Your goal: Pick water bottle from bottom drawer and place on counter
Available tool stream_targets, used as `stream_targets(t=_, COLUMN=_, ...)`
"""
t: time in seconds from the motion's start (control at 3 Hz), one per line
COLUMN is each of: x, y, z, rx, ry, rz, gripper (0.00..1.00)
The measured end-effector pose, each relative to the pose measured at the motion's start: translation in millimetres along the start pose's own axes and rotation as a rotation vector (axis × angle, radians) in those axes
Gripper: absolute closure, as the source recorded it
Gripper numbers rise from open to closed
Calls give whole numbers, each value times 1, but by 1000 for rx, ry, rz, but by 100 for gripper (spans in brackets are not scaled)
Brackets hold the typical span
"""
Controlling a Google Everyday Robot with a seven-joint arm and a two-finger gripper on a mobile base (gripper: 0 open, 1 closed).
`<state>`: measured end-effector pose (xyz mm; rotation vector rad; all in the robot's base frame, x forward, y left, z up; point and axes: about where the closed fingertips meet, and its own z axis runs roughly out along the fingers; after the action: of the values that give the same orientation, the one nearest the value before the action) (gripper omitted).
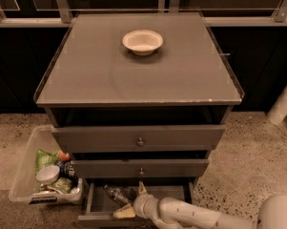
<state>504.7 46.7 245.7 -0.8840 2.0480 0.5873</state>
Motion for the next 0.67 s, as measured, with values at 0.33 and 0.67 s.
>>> stream_targets(t=0.33, x=1, y=-2, z=1, rx=7, ry=1, rz=-3, gripper=0)
stream_targets(t=0.67, x=1, y=-7, z=16, rx=0, ry=5, rz=-23, gripper=0)
